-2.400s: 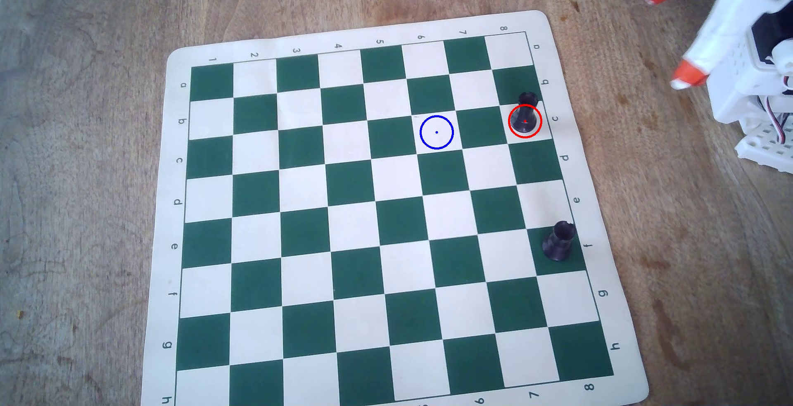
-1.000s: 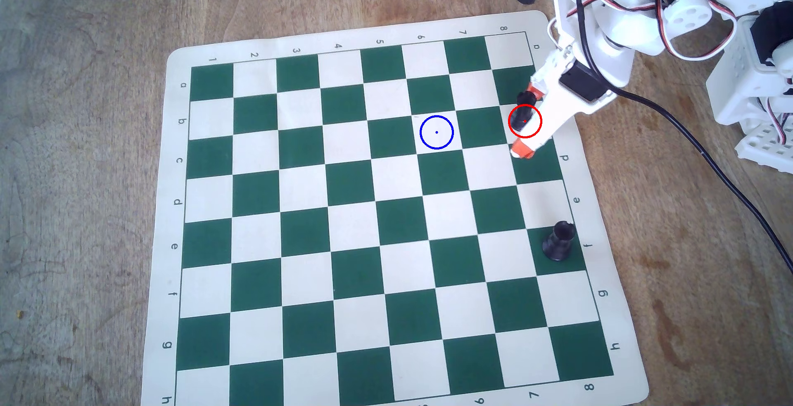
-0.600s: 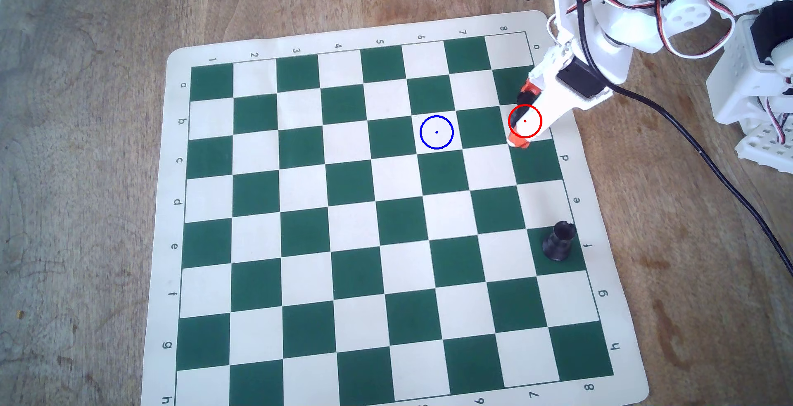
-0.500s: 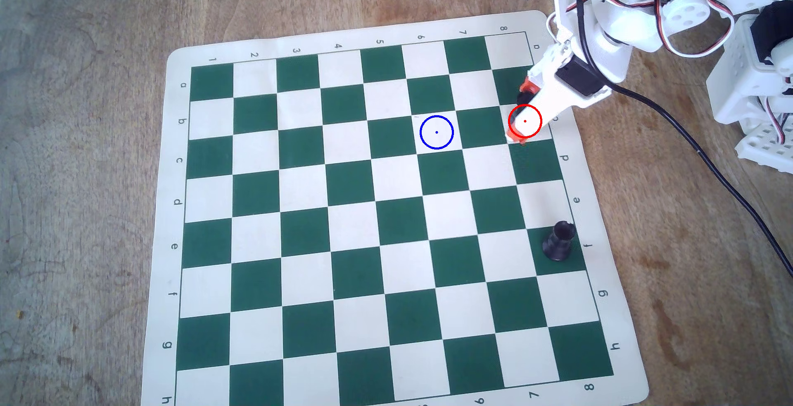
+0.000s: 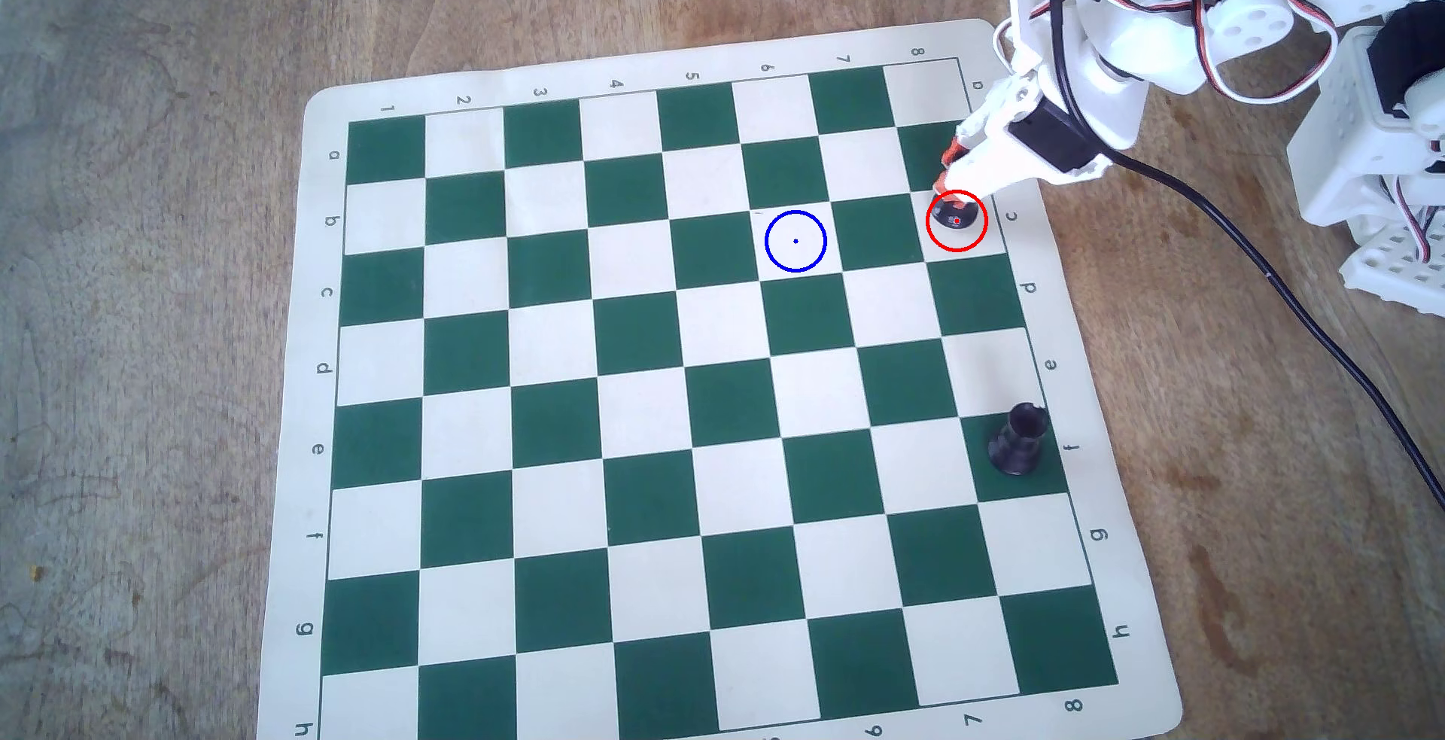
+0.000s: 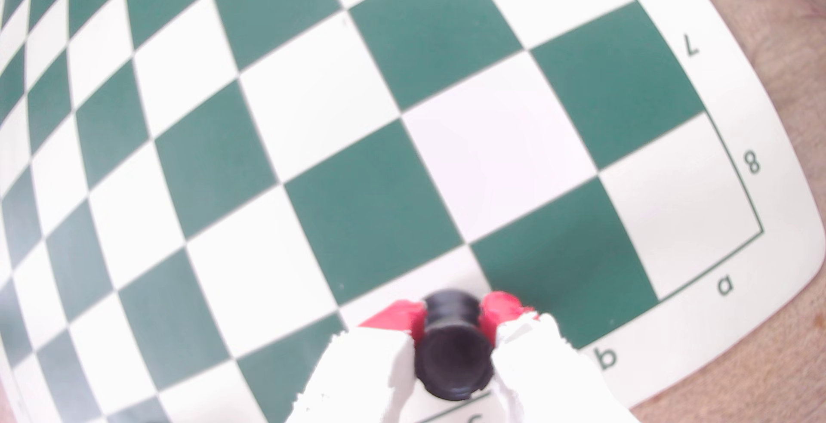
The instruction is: Move the chess piece from red to blue
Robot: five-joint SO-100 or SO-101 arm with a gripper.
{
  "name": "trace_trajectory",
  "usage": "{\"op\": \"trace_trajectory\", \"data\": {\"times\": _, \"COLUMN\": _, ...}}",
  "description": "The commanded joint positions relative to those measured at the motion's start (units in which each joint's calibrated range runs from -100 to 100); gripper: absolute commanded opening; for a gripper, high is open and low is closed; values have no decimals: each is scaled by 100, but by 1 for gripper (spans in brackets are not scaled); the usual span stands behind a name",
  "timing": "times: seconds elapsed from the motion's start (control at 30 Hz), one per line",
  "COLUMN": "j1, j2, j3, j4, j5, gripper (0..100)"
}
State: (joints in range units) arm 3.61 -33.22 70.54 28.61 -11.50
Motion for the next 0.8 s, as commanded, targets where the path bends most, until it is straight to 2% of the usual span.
{"op": "trace_trajectory", "data": {"times": 0.0, "j1": 26, "j2": -218, "j3": -37, "j4": -101, "j5": -5, "gripper": 0}}
{"op": "trace_trajectory", "data": {"times": 0.1, "j1": -29, "j2": -438, "j3": -191, "j4": 268, "j5": -59, "gripper": 0}}
{"op": "trace_trajectory", "data": {"times": 0.13, "j1": -84, "j2": -600, "j3": -481, "j4": 751, "j5": -103, "gripper": 0}}
{"op": "trace_trajectory", "data": {"times": 0.17, "j1": -162, "j2": -888, "j3": -1170, "j4": 1734, "j5": -166, "gripper": 0}}
{"op": "trace_trajectory", "data": {"times": 0.33, "j1": -146, "j2": -973, "j3": -3790, "j4": 3634, "j5": -215, "gripper": 0}}
{"op": "trace_trajectory", "data": {"times": 0.5, "j1": -76, "j2": -557, "j3": -5358, "j4": 4060, "j5": -215, "gripper": 0}}
{"op": "trace_trajectory", "data": {"times": 0.77, "j1": -303, "j2": 487, "j3": -5685, "j4": 3462, "j5": -293, "gripper": 0}}
